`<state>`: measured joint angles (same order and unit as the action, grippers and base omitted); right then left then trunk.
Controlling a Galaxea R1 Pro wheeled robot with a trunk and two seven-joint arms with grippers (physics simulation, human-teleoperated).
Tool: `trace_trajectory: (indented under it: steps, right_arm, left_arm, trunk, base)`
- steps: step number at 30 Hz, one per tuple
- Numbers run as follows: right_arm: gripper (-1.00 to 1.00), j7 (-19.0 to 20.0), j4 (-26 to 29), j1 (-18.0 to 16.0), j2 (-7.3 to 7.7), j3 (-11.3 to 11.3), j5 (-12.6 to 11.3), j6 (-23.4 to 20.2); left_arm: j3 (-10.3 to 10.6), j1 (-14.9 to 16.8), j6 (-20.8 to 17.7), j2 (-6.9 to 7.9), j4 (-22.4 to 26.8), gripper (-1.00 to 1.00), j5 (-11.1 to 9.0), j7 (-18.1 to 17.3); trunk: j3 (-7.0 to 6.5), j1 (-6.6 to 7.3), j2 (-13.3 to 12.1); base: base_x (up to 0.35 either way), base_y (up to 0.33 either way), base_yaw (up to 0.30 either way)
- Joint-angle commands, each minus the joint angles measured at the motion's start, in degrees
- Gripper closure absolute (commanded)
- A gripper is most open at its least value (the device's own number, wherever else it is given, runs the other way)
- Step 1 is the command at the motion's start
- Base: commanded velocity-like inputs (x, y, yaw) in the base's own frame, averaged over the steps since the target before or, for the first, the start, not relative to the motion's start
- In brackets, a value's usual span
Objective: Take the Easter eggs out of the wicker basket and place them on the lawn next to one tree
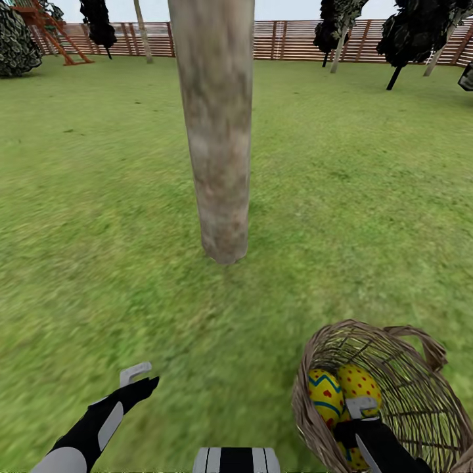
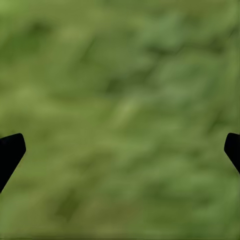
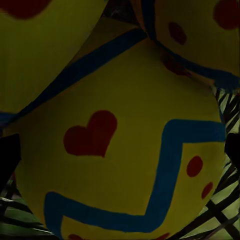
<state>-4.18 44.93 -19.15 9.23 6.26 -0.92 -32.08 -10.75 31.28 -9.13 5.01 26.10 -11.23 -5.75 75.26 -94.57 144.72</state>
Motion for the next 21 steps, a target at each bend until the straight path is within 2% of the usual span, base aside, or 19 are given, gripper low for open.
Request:
trace_trajectory:
  steps: [1, 9, 12, 13, 21]
  right_arm:
    - [-1.00, -0.39, 0.07, -0.01, 0.08, 0.28, 0.22, -0.35]
    - [-1.00, -0.39, 0.07, -0.01, 0.05, 0.32, 0.22, -0.35]
    - [-1.00, -0.39, 0.07, -0.01, 0.08, 0.34, 0.22, -0.35]
    - [1.00, -0.39, 0.07, -0.01, 0.15, 0.27, 0.22, -0.34]
    - [1.00, -0.39, 0.07, -0.01, 0.08, 0.28, 0.22, -0.35]
  left_arm:
    - [-0.32, 0.01, -0.51, -0.06, 0.09, -1.00, -0.42, -0.32]
    - [-0.32, 0.01, -0.50, -0.10, 0.09, -1.00, -0.45, -0.32]
    - [-0.32, 0.01, -0.45, -0.11, 0.09, -1.00, -0.45, -0.32]
    - [-0.32, 0.01, -0.45, -0.09, 0.09, -1.00, -0.45, -0.32]
    - [-0.32, 0.01, -0.46, -0.18, 0.09, -1.00, -0.28, -0.32]
  trunk:
    - [0.27, -0.02, 0.03]
    - [2.04, -0.22, 0.14]
    - [2.04, -0.22, 0.14]
    - [2.04, -0.22, 0.14]
    - [2.04, -0.22, 0.14]
  base:
    - [0.000, 0.000, 0.000]
    - [0.000, 0.000, 0.000]
    - [0.000, 0.000, 0.000]
    - [0.000, 0.000, 0.000]
    - [0.000, 0.000, 0.000]
